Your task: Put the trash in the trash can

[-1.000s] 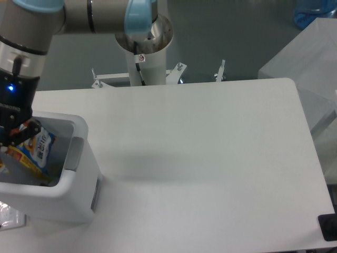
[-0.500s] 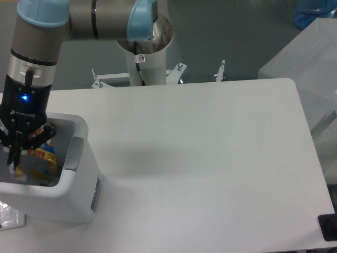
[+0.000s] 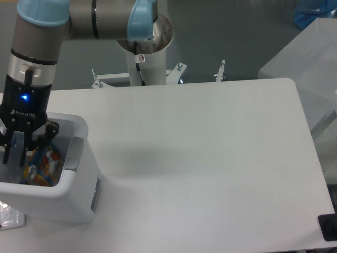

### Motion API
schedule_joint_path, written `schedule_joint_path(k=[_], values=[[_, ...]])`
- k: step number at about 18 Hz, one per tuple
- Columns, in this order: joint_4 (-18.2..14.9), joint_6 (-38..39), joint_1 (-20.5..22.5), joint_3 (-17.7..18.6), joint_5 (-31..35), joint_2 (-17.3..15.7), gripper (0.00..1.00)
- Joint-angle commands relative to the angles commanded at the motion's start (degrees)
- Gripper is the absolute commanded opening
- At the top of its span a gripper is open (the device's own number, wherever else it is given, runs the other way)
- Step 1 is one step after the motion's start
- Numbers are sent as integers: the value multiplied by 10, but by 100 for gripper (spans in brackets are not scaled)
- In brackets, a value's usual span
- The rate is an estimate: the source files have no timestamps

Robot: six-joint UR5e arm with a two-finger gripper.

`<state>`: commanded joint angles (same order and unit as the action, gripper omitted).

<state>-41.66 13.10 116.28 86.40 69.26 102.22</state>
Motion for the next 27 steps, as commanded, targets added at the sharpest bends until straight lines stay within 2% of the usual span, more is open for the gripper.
schedule_joint_path(k=[2,4,6,7,8,9,12,15,20,23,25,27], values=[[0,0,4,-1,1,-3,41],[-1,-3,20,-6,8,-9,50],[-1,-13,63,-10,35,-14,57],[-1,-24,87,-12,37,-14,64],[-1,-35,110,-16,37,-11,85],[-1,-50,129,-15,37,-11,100],[-3,-118,163,0,38,-6,100],[-4,-197,184,-3,54,6,100],[-8,-393,208,1,112,0,100],[-39,-501,213,1,115,-9,100],[-61,-533,210,-2,145,-9,100],[-62,-535,212,-4,161,-10,100]])
